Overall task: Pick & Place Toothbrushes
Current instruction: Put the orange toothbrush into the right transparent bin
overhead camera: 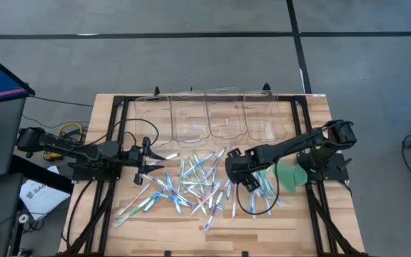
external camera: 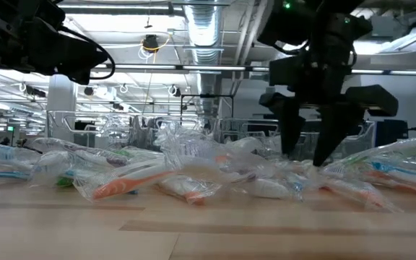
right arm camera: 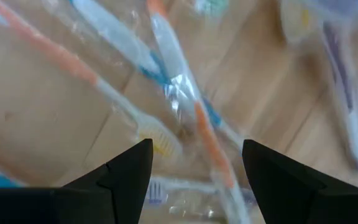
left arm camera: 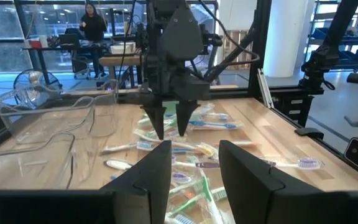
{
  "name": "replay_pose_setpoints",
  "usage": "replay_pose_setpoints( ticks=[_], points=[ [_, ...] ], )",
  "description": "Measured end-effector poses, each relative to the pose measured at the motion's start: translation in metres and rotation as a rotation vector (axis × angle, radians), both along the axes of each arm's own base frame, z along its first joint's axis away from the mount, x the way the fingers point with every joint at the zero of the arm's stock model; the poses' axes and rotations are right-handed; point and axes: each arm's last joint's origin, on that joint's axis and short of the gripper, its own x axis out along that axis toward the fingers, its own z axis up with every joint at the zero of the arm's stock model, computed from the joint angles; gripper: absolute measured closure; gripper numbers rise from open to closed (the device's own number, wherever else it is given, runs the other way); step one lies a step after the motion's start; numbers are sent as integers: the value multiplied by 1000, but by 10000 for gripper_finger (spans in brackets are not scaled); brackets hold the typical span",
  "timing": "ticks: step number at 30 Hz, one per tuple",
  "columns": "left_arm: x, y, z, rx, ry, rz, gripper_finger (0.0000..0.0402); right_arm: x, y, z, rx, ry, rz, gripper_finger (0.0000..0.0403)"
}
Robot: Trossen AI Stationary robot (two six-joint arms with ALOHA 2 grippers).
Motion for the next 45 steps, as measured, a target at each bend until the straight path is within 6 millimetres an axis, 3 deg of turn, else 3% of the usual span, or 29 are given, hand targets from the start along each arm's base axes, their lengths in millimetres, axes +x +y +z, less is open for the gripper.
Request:
replay_pose_setpoints(
  ticks=[18, 26, 32, 45],
  points=[
    [3, 0, -5, 7, 43, 4, 272, 8, -8, -1, 91, -26, 63, 159],
    [4, 0, -4, 6, 36, 3, 272, 18, -16, -23, 199, 22, 97, 159],
    [5, 0, -8, 9, 62, 7, 272, 21, -19, -22, 208, 4, 122, 162],
    [7, -1, -9, 8, 74, 12, 272, 18, -20, -23, 213, 34, 108, 265]
  ],
)
